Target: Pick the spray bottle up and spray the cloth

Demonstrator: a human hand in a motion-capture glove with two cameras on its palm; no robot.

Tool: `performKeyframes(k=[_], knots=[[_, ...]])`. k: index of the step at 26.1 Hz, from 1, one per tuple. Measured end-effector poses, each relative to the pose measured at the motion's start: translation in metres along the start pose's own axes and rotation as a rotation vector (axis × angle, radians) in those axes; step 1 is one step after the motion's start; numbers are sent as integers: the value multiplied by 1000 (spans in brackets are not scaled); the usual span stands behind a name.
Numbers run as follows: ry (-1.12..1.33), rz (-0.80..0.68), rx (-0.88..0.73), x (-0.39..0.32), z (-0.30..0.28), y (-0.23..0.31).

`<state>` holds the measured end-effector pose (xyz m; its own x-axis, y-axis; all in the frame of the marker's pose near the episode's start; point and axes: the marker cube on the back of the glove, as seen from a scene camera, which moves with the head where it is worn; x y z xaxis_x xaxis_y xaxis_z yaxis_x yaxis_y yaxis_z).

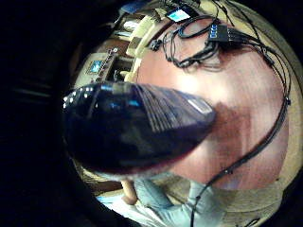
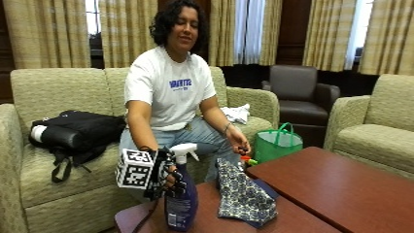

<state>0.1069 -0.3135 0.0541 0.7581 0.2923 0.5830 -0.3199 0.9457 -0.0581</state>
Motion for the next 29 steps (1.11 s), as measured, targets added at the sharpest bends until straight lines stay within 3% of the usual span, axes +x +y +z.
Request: performKeyframes(k=[10,29], knots=[[47,-12,97,-5,21,-18],[52,-1,102,-21,63,-56]])
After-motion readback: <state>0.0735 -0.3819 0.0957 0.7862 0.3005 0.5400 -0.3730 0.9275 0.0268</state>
